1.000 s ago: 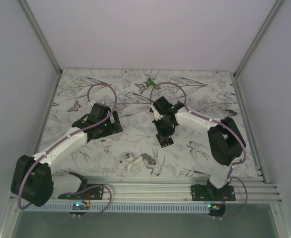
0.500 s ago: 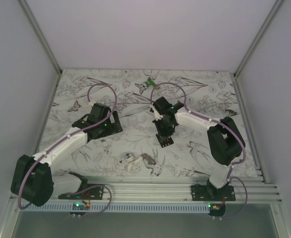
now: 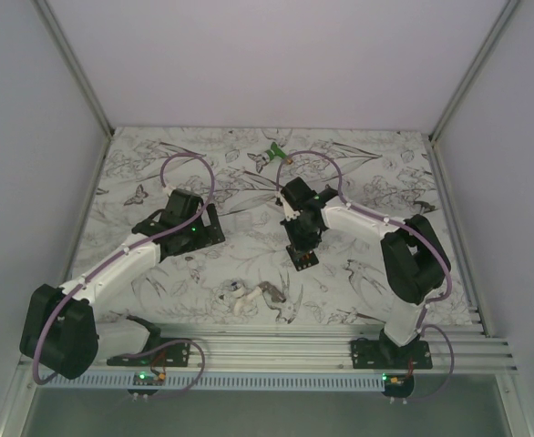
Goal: Snap on the fuse box
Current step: Install the fuse at the fuse box base.
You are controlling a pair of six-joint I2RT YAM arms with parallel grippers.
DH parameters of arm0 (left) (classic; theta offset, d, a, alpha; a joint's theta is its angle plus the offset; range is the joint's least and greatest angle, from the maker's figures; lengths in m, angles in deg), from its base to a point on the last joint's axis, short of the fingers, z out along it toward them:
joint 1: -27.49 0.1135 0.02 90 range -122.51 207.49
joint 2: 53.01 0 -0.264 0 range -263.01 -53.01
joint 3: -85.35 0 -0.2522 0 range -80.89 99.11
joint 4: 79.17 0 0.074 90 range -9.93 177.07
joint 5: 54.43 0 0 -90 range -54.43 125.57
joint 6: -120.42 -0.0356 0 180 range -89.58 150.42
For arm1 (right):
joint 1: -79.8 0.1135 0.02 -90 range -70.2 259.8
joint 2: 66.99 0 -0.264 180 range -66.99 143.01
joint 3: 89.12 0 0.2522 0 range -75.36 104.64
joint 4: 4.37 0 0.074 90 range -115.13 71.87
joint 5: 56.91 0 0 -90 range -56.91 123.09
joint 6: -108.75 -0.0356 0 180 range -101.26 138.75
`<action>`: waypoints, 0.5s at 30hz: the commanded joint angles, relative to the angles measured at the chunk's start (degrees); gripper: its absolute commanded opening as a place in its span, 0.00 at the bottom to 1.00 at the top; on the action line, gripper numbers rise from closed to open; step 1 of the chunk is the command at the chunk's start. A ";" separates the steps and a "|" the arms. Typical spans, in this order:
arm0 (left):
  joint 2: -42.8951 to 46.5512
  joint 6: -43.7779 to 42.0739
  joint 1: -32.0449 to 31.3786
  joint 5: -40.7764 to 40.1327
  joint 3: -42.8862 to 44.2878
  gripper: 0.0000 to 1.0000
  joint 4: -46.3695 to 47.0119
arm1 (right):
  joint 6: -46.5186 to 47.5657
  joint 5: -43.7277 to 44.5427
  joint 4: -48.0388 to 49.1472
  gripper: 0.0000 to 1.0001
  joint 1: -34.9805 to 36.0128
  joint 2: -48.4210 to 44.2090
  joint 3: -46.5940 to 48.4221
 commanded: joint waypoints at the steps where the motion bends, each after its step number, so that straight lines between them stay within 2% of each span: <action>1: -0.36 -0.59 0.38 -0.02 0.45 1.00 -1.53 | -0.29 0.86 0.33 0.00 0.59 -1.29 0.42; 15: -0.45 -0.60 0.39 0.00 0.45 1.00 -1.55 | -0.18 0.84 1.93 0.00 0.52 1.80 -1.28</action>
